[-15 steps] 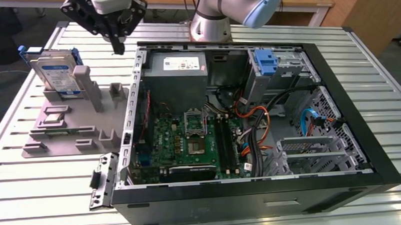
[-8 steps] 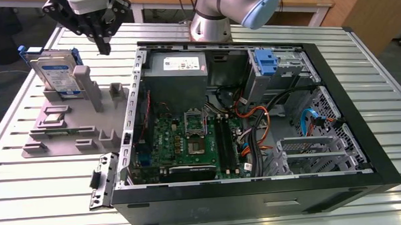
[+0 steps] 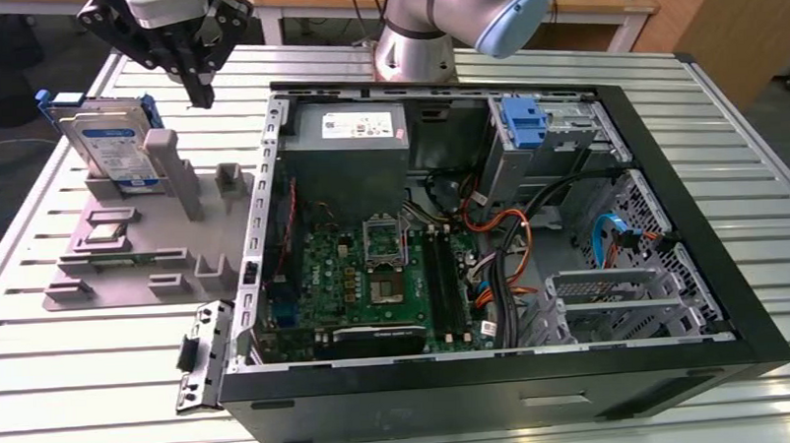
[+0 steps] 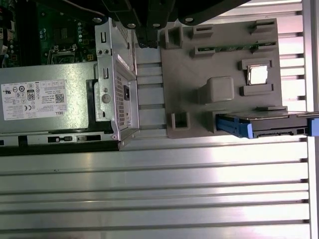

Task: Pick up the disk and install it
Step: 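Reach for the disk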

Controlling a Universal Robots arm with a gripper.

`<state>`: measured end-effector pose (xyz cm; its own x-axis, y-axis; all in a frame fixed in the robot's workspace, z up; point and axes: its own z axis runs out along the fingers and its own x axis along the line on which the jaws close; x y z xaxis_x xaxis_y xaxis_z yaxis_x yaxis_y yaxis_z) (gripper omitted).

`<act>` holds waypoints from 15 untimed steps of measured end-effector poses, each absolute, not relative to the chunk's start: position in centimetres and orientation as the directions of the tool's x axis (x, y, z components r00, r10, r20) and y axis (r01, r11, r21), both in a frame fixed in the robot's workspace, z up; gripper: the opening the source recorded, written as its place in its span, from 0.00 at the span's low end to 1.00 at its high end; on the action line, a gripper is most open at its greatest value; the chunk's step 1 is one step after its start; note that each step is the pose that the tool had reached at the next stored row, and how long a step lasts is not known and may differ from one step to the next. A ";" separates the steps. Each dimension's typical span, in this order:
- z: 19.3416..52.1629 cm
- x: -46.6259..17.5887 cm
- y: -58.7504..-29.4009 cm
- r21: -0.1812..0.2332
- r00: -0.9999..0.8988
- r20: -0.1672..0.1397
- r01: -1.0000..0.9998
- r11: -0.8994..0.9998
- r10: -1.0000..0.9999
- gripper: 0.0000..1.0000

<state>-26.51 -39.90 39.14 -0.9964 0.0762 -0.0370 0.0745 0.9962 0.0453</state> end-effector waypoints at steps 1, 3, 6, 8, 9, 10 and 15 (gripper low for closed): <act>39.1 -26.5 -39.9 0.045 -0.996 -0.037 0.075 0.996 0.076 0.11; 39.1 -26.6 -39.9 0.045 -0.996 -0.037 0.075 0.996 0.076 0.11; 39.1 -26.8 -39.9 0.045 -0.996 -0.037 0.075 0.996 0.076 0.11; 39.1 -26.8 -39.9 0.045 -0.996 -0.037 0.075 0.996 0.076 0.11; 39.1 -26.8 -39.9 0.045 -0.996 -0.037 0.074 0.996 0.076 0.11; 39.1 -26.8 -39.9 0.045 -0.996 -0.037 0.074 0.996 0.076 0.11; 39.1 -26.9 -39.9 0.045 -0.996 -0.037 0.075 0.996 0.076 0.11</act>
<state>-26.90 -39.90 39.14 -0.9964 0.0764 -0.0370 0.0747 0.9962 0.0454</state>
